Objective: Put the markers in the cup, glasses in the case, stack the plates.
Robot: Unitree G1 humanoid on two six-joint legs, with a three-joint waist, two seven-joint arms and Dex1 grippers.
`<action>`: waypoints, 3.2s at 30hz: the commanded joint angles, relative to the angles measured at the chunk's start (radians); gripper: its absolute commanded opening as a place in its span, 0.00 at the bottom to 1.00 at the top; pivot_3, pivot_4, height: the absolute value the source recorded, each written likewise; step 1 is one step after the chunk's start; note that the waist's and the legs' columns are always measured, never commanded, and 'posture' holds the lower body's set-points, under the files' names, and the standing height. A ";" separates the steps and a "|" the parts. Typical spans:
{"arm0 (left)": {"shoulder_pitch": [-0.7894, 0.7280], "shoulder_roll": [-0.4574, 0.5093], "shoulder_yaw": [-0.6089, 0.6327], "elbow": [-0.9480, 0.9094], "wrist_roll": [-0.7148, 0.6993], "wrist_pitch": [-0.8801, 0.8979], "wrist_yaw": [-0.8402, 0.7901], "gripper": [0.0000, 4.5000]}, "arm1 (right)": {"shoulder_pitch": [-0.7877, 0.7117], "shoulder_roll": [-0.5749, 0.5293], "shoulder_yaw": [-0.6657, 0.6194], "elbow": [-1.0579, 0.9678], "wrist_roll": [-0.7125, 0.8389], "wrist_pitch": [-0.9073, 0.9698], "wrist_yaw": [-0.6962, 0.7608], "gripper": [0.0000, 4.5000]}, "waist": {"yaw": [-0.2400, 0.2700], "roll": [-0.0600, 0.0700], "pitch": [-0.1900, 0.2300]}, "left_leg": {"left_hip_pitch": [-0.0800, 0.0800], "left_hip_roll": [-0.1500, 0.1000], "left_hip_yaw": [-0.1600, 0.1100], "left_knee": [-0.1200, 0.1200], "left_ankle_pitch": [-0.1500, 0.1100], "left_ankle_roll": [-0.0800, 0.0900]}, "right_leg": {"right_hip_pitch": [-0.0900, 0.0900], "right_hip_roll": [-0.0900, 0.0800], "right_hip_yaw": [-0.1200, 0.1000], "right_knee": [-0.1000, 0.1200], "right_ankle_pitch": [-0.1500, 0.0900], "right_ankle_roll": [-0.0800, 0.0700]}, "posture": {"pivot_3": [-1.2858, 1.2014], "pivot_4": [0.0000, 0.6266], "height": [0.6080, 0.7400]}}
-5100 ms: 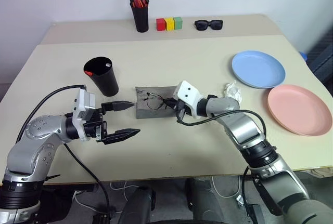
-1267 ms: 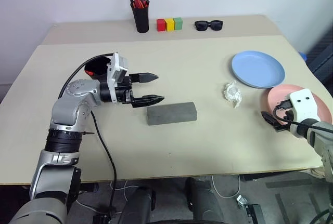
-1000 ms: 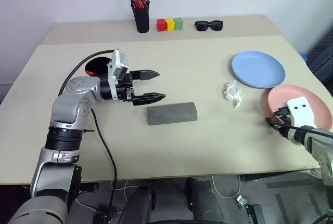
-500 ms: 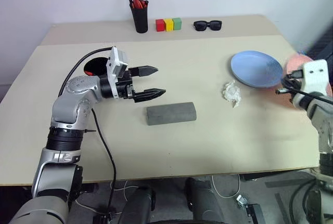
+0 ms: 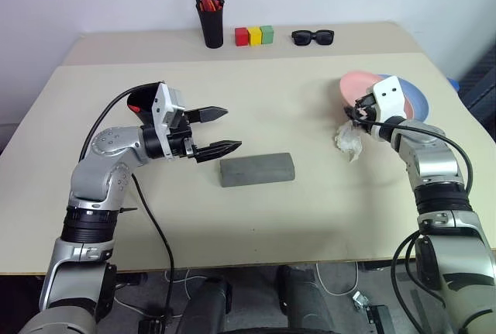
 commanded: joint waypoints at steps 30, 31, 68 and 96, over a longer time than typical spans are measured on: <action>-0.025 0.024 0.003 -0.013 -0.028 -0.008 -0.010 1.00 | 0.218 -0.014 0.019 -0.341 0.034 0.206 0.068 0.10 | 0.000 0.000 0.000 | 0.001 0.000 0.000 0.001 0.000 0.000 | 0.000 0.000 0.000 0.001 0.000 0.000 | 0.52 0.24 1.00; -0.024 0.024 0.004 -0.014 -0.028 -0.008 -0.009 1.00 | 0.206 -0.007 0.006 -0.352 0.053 0.207 0.074 0.02 | -0.001 0.000 0.000 | 0.001 0.000 0.000 0.001 0.000 0.000 | 0.000 0.000 0.000 0.001 0.000 0.000 | 0.52 0.24 1.00; -0.019 0.017 0.002 -0.014 -0.044 -0.005 0.013 1.00 | -0.069 0.054 -0.099 -0.254 0.193 0.181 0.030 0.15 | -0.026 0.000 0.000 | 0.001 0.000 0.000 -0.002 0.000 0.000 | -0.001 0.000 0.000 0.001 0.000 0.000 | 0.52 0.24 1.00; -0.023 0.027 0.010 -0.047 -0.078 0.027 0.057 1.00 | -0.173 0.064 -0.130 0.139 0.153 0.058 0.059 0.02 | -0.026 0.000 0.000 | 0.000 0.000 0.000 -0.002 0.000 0.000 | -0.001 0.000 0.000 0.001 0.000 -0.001 | 0.52 0.24 1.00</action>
